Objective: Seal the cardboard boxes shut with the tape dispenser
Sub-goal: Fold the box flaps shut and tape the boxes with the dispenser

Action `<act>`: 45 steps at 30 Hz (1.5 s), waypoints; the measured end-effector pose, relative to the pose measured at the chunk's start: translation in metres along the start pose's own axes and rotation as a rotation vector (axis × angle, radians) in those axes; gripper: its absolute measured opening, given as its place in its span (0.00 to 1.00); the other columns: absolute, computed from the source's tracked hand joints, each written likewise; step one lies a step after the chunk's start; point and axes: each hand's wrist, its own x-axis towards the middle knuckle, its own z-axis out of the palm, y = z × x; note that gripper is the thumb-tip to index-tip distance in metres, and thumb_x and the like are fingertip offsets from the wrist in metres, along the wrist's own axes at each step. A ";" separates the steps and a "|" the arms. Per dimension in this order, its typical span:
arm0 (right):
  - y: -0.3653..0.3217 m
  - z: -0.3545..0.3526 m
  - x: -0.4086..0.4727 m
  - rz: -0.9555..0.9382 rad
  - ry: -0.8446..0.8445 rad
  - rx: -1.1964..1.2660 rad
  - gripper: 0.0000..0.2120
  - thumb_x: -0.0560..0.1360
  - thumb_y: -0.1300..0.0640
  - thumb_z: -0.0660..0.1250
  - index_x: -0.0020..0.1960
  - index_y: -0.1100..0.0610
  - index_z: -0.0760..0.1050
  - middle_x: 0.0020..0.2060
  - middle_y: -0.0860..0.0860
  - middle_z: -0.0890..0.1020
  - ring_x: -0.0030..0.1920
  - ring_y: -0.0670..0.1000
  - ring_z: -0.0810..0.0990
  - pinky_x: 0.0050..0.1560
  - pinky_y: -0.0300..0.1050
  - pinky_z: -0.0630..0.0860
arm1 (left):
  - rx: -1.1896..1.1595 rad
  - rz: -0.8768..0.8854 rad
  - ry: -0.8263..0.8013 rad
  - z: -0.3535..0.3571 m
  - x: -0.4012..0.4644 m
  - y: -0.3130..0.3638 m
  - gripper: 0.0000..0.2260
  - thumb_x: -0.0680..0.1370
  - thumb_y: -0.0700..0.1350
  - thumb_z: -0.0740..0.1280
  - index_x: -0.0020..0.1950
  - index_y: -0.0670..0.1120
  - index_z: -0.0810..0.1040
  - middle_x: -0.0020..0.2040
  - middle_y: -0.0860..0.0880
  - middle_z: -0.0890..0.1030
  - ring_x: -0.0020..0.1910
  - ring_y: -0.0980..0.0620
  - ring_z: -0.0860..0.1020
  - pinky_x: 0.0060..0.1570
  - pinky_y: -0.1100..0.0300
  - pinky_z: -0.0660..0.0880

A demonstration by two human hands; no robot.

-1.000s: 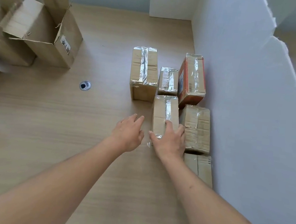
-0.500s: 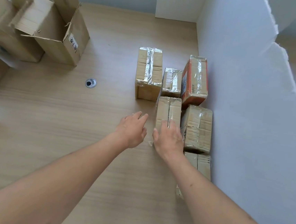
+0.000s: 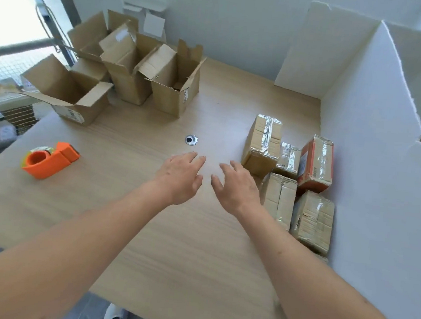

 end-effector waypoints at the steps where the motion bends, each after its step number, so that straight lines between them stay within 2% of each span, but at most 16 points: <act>1: -0.021 0.001 0.002 -0.022 0.006 0.000 0.25 0.83 0.42 0.57 0.76 0.52 0.68 0.77 0.55 0.65 0.76 0.56 0.64 0.72 0.53 0.66 | -0.013 -0.020 0.018 -0.009 -0.009 -0.018 0.26 0.84 0.52 0.58 0.81 0.47 0.60 0.79 0.44 0.63 0.77 0.44 0.62 0.75 0.46 0.58; 7: -0.161 0.020 0.009 -0.118 0.053 -0.005 0.22 0.83 0.43 0.58 0.72 0.54 0.72 0.72 0.54 0.70 0.69 0.58 0.71 0.64 0.53 0.72 | -0.013 -0.074 0.145 -0.058 -0.063 -0.139 0.26 0.83 0.51 0.60 0.80 0.47 0.62 0.79 0.44 0.64 0.78 0.46 0.62 0.76 0.44 0.59; 10: -0.238 0.042 0.009 -0.128 0.044 0.014 0.23 0.83 0.43 0.57 0.74 0.53 0.71 0.74 0.54 0.69 0.72 0.57 0.69 0.66 0.53 0.70 | -0.001 -0.088 0.167 -0.075 -0.096 -0.207 0.26 0.83 0.52 0.60 0.80 0.48 0.62 0.79 0.44 0.64 0.78 0.45 0.63 0.76 0.44 0.59; 14: -0.333 0.070 0.002 -0.160 0.014 0.044 0.22 0.83 0.44 0.58 0.72 0.53 0.72 0.72 0.54 0.70 0.69 0.58 0.72 0.64 0.53 0.72 | 0.021 -0.117 0.159 -0.093 -0.142 -0.292 0.26 0.83 0.53 0.60 0.80 0.48 0.62 0.78 0.43 0.66 0.77 0.45 0.64 0.75 0.45 0.62; 18: -0.402 0.089 0.010 -0.204 -0.009 0.022 0.21 0.83 0.44 0.58 0.69 0.55 0.74 0.70 0.54 0.71 0.69 0.57 0.71 0.64 0.54 0.72 | 0.033 -0.160 0.158 -0.117 -0.176 -0.356 0.26 0.82 0.53 0.60 0.79 0.46 0.63 0.77 0.43 0.67 0.75 0.44 0.66 0.74 0.45 0.63; 21: -0.438 0.097 0.028 -0.237 -0.011 0.005 0.22 0.83 0.44 0.58 0.68 0.56 0.75 0.70 0.56 0.72 0.68 0.59 0.72 0.66 0.55 0.72 | 0.045 -0.188 0.178 -0.133 -0.189 -0.394 0.25 0.83 0.52 0.60 0.79 0.46 0.64 0.74 0.45 0.70 0.72 0.43 0.69 0.71 0.47 0.65; 28: -0.485 0.116 0.088 -0.239 -0.018 -0.003 0.22 0.82 0.44 0.58 0.68 0.56 0.75 0.67 0.57 0.73 0.66 0.61 0.75 0.63 0.55 0.74 | 0.013 -0.226 0.138 -0.137 -0.165 -0.464 0.25 0.82 0.52 0.59 0.78 0.46 0.65 0.72 0.47 0.71 0.68 0.43 0.71 0.71 0.42 0.66; 34: -0.495 0.156 0.171 -0.196 -0.021 0.049 0.23 0.81 0.44 0.58 0.71 0.54 0.73 0.68 0.55 0.73 0.65 0.59 0.75 0.63 0.55 0.75 | -0.010 -0.264 0.066 -0.119 -0.098 -0.521 0.26 0.83 0.52 0.59 0.80 0.47 0.62 0.77 0.45 0.66 0.75 0.44 0.66 0.75 0.44 0.62; 40: -0.491 0.191 0.238 -0.135 -0.022 0.065 0.21 0.81 0.46 0.61 0.70 0.55 0.72 0.65 0.55 0.74 0.63 0.59 0.75 0.60 0.55 0.75 | -0.062 -0.255 0.020 -0.097 -0.026 -0.562 0.25 0.83 0.50 0.61 0.79 0.48 0.62 0.78 0.46 0.65 0.75 0.44 0.67 0.73 0.44 0.65; 42: -0.490 0.200 0.252 -0.128 -0.002 0.057 0.23 0.80 0.48 0.64 0.72 0.55 0.70 0.66 0.55 0.73 0.64 0.59 0.74 0.61 0.54 0.75 | -0.083 -0.235 0.032 -0.089 -0.005 -0.575 0.25 0.82 0.50 0.62 0.78 0.47 0.63 0.78 0.45 0.65 0.74 0.43 0.68 0.71 0.44 0.68; 45: -0.489 0.212 0.272 -0.127 0.042 -0.009 0.29 0.78 0.53 0.68 0.77 0.52 0.66 0.69 0.57 0.71 0.68 0.59 0.71 0.64 0.52 0.72 | -0.110 -0.241 0.046 -0.080 0.028 -0.594 0.26 0.83 0.50 0.62 0.80 0.47 0.61 0.80 0.40 0.60 0.78 0.41 0.61 0.75 0.44 0.64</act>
